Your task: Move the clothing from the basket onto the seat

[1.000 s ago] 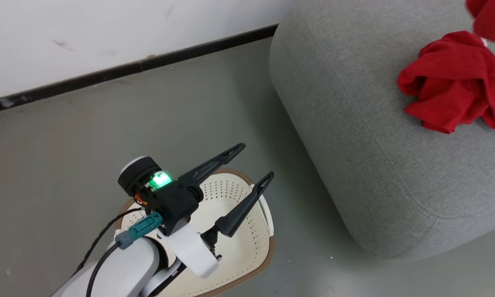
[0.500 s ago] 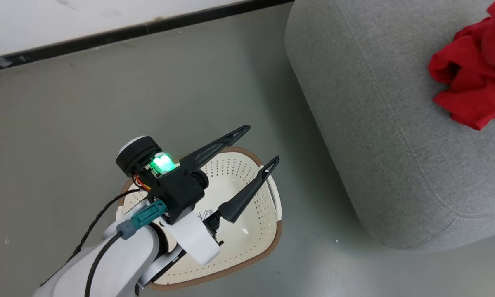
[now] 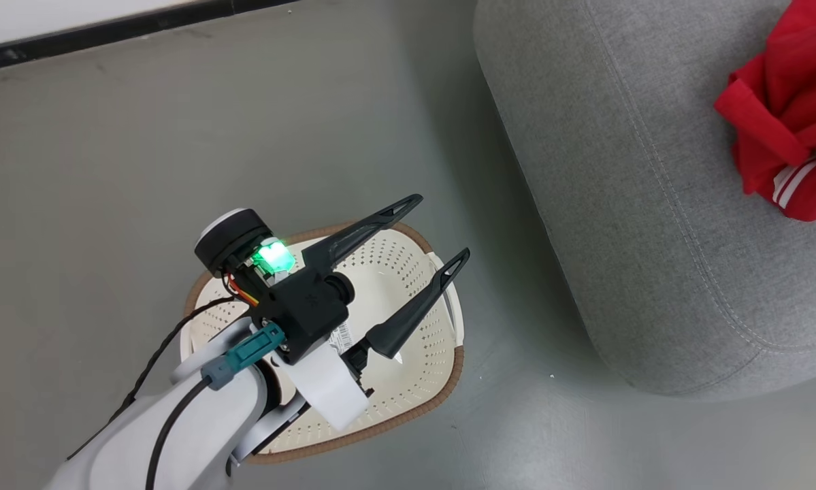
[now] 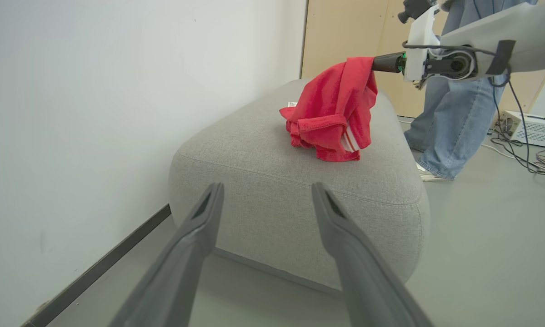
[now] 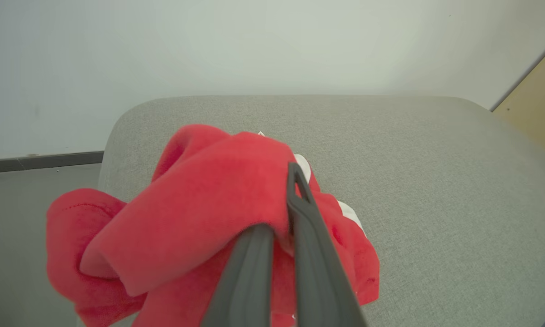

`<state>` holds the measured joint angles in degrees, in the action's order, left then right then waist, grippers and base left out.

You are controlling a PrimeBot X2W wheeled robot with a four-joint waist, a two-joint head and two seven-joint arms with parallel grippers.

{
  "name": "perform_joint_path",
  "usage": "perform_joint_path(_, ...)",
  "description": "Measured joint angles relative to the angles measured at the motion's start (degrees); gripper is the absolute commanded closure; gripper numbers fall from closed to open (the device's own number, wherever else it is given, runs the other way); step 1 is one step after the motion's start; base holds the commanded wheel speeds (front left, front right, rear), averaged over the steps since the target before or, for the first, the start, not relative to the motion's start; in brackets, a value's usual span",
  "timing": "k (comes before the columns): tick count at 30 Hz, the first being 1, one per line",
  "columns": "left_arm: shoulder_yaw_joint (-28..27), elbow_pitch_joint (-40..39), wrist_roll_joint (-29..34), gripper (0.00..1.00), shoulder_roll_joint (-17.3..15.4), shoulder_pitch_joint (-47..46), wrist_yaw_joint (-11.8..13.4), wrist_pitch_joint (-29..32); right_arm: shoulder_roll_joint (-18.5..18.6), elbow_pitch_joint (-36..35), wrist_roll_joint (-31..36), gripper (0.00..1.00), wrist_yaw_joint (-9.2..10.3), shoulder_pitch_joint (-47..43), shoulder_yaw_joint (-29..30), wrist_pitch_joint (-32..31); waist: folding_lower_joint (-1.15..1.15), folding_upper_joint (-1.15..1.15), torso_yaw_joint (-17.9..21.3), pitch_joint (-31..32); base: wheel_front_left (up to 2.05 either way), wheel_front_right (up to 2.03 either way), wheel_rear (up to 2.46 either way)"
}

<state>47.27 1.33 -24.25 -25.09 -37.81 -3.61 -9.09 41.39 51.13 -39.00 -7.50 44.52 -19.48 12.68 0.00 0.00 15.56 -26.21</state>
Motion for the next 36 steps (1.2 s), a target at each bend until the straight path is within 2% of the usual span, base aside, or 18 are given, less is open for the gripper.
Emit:
perform_joint_path(15,2.3,0.57,0.3,0.0,0.77,-0.01,-1.02,-0.53,-5.36,7.05,1.21,1.0,0.0,-1.21,0.11,0.62,0.0,0.0,0.96,0.11,0.0,0.0,0.0)
perform_joint_path(16,2.3,0.65,0.3,0.0,0.82,-0.01,-1.03,-0.58,-5.58,7.27,1.2,0.96,0.0,-1.37,0.13,0.62,0.0,0.0,0.98,0.19,0.0,0.0,0.0)
perform_joint_path(17,2.3,0.74,0.3,0.0,0.93,0.0,-1.03,-0.77,-5.84,7.61,1.13,0.85,0.0,-1.44,0.12,0.6,0.01,0.0,1.01,0.27,0.0,0.0,0.0)
perform_joint_path(20,2.29,1.1,0.27,0.0,1.34,0.03,-1.03,-1.04,-6.52,8.01,1.04,0.4,0.0,-2.08,0.1,0.59,0.01,0.0,1.11,0.5,0.0,0.0,0.0)
perform_joint_path(21,2.27,1.22,0.26,0.0,1.52,0.03,-1.03,-1.1,-6.65,8.22,1.03,0.4,0.0,-2.3,0.09,0.59,0.0,0.0,1.16,0.57,0.0,0.0,0.0)
perform_joint_path(22,2.27,1.33,0.21,0.0,1.67,0.04,-1.03,-1.14,-6.68,8.37,1.03,0.0,0.0,-2.47,0.07,0.59,0.0,0.0,1.22,0.65,0.0,0.0,0.0)
perform_joint_path(36,2.0,2.57,-0.23,0.0,2.08,0.15,-1.02,-2.34,-7.44,8.59,0.14,0.0,0.0,-4.86,-0.51,0.6,0.0,0.0,2.76,1.68,0.0,0.0,0.0)
